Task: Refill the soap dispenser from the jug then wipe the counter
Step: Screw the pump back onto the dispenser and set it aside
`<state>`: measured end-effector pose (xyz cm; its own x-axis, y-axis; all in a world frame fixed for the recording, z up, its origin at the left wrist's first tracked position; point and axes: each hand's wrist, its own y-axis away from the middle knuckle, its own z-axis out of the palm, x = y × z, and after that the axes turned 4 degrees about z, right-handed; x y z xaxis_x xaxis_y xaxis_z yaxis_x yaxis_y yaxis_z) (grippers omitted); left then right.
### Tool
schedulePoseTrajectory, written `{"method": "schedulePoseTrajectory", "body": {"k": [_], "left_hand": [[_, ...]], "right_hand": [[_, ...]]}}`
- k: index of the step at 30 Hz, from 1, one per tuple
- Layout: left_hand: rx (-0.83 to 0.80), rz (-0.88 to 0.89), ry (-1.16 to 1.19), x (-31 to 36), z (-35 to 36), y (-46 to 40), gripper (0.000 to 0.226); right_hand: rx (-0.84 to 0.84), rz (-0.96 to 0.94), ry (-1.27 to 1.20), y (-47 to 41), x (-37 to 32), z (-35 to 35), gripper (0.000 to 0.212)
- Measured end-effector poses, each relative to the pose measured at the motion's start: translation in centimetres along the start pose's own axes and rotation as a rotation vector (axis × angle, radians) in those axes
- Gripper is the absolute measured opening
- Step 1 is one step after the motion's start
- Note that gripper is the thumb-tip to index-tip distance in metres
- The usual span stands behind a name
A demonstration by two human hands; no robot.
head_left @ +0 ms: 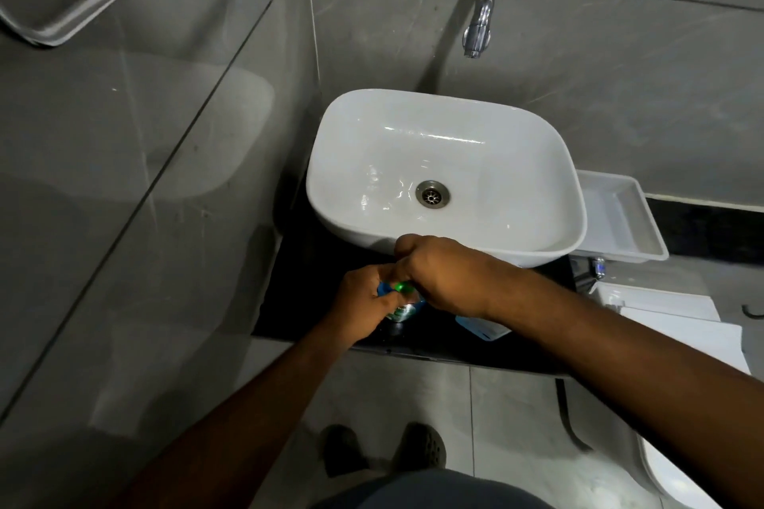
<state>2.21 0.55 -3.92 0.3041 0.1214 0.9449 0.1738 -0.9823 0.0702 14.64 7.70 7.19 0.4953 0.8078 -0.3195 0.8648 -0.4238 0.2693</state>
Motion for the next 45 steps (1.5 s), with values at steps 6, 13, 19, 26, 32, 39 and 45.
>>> {"method": "schedulePoseTrajectory", "body": {"k": [6,13,19,26,32,39,45], "left_hand": [[-0.023,-0.007,0.035,-0.5,0.2,0.0,0.034],[-0.003,-0.055,0.010,-2.1,-0.4,1.6,0.078],[0.081,-0.213,0.080,-2.7,0.4,2.9,0.053],[0.170,-0.205,0.054,-2.3,-1.4,3.5,0.057],[0.353,-0.177,0.190,-2.8,-5.8,5.8,0.066],[0.411,-0.240,0.197,-4.7,-8.4,6.5,0.058],[0.406,-0.220,0.143,-4.9,-8.5,6.9,0.064]], "right_hand": [[-0.011,-0.065,0.043,0.9,0.1,0.0,0.032],[0.302,0.236,-0.389,2.6,1.1,5.6,0.075],[0.339,0.492,-0.721,0.7,2.3,10.5,0.067],[0.349,0.336,-0.745,-1.9,1.4,11.0,0.045],[0.343,0.199,-0.769,-6.5,-2.5,10.6,0.043],[0.307,0.157,-0.672,-10.5,-5.5,10.9,0.044],[0.295,0.167,-0.667,-11.1,-5.8,11.7,0.042]]}}
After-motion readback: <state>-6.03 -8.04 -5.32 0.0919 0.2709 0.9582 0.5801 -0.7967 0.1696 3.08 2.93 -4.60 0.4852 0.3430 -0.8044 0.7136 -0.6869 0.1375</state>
